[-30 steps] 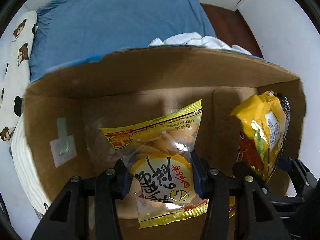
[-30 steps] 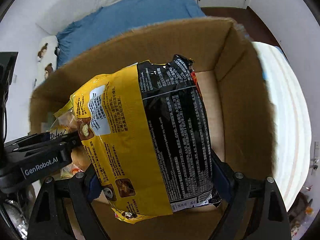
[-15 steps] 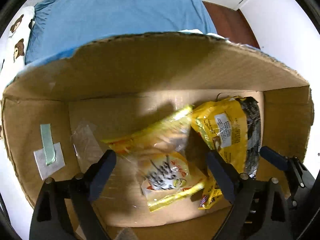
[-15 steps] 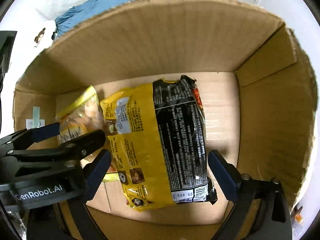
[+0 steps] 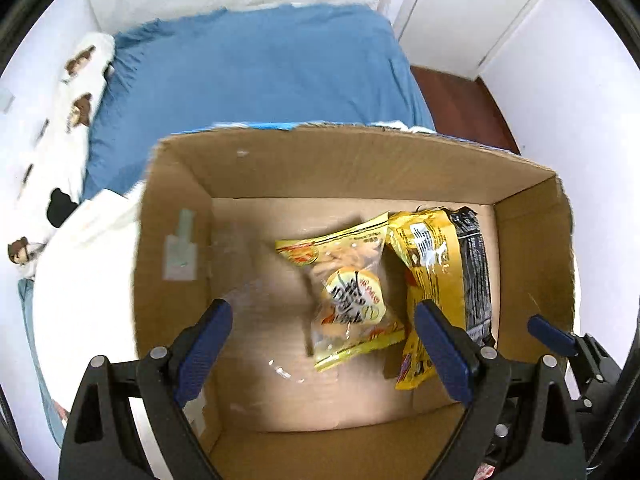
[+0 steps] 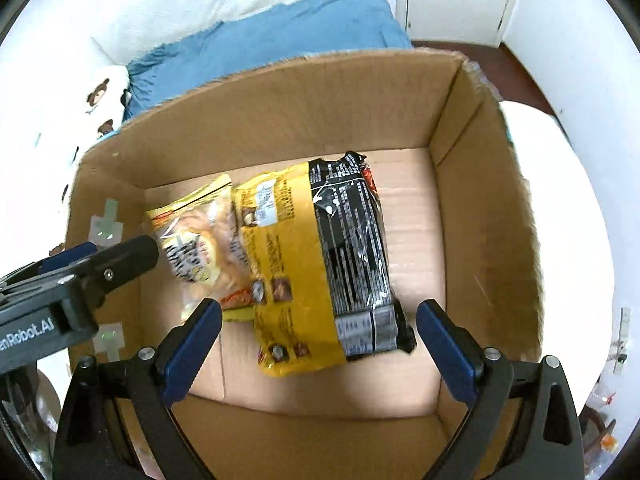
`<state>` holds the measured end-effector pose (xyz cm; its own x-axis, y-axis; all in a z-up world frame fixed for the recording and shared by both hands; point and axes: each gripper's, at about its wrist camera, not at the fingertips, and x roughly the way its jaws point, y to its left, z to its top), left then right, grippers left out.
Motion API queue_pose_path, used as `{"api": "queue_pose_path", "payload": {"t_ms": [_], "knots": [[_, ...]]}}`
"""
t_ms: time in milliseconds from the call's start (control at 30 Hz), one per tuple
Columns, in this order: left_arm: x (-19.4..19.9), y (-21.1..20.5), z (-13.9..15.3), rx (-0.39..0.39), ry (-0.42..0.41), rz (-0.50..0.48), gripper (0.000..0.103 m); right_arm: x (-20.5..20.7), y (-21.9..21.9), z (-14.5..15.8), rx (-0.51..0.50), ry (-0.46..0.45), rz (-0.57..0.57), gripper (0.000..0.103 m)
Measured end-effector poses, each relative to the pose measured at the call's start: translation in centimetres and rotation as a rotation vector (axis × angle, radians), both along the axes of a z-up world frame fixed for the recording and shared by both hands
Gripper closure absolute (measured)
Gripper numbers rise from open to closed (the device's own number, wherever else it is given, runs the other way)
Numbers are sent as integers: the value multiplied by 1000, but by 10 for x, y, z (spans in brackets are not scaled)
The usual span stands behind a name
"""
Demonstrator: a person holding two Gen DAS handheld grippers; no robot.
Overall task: Organize snacks
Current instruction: 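Carry both bags into the cardboard box and open both tools, then grasp the panda-print bag with the left tool while the right tool grasps the white Franzzi cookie pack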
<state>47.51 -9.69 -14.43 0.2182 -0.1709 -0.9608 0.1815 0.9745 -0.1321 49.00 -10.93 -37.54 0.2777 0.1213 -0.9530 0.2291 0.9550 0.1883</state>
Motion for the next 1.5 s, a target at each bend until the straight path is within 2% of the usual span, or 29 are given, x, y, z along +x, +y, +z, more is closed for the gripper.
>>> {"api": "queue_pose_path", "payload": {"t_ms": [33,200,533,767,900,1000,1100,1200,1300,1500], "knots": [[-5,3,5,-3,-14,2,10,-14,9,19,-8,-22,-1,3],[-40,15,36,-9,-97,10,10,-48,19,59,-48,-93,13,3],[-98,36,82,-7,-234,11,10,-106,27,108,-52,-190,32,3],[-135,47,99,-18,-261,39,10,-149,28,126,7,-217,36,3],[-166,58,86,-1,-237,76,10,-178,27,106,79,-169,43,3],[-189,67,59,31,-185,108,10,-200,24,78,106,-102,40,3],[-205,76,19,55,-102,118,10,-210,19,44,109,-25,51,3],[-214,74,-19,114,-42,93,10,-209,14,13,54,24,85,4],[-216,65,-43,175,-10,42,10,-198,19,-16,-49,72,175,20],[-207,31,-73,231,15,-130,10,-183,42,-63,-147,159,355,21]]}}
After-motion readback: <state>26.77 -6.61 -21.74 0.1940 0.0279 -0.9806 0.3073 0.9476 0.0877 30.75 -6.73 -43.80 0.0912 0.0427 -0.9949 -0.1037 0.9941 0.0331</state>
